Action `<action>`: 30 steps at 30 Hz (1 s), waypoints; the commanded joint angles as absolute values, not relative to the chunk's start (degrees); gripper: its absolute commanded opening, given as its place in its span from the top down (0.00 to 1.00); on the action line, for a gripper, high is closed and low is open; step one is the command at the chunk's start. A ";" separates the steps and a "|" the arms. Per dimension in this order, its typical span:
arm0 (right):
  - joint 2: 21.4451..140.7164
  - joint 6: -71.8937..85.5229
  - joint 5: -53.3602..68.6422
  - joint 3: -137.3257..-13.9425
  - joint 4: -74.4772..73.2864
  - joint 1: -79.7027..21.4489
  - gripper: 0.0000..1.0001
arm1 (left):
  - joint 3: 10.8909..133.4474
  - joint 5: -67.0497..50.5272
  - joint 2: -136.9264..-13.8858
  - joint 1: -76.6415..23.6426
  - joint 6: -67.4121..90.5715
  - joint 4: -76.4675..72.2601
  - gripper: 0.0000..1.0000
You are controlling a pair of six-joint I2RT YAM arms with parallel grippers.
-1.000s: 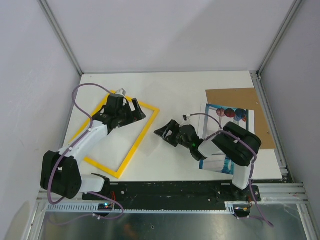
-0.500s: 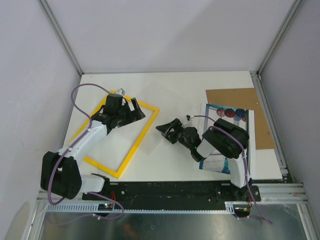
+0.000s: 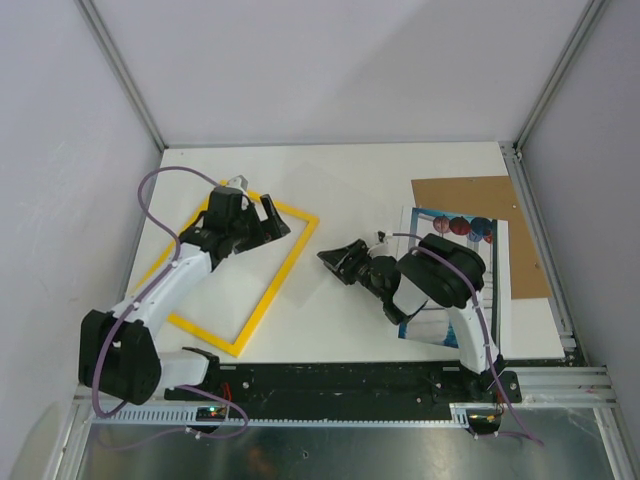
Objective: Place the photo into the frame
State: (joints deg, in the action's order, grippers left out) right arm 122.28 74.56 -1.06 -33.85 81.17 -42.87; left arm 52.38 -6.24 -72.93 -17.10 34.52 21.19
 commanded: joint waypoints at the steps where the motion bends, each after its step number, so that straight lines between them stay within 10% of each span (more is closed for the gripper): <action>1: 125.67 71.61 -2.93 -34.37 76.28 -42.32 0.46 | 53.26 -6.61 -70.30 -16.66 34.71 21.47 0.00; 18: 124.61 68.45 -1.00 -37.66 73.32 -39.67 0.97 | 53.09 -6.13 -69.29 -16.36 33.88 22.05 0.00; 30: 100.37 56.39 8.83 -37.47 48.35 -34.36 1.00 | 62.95 -5.61 -73.58 -12.04 30.42 22.02 0.00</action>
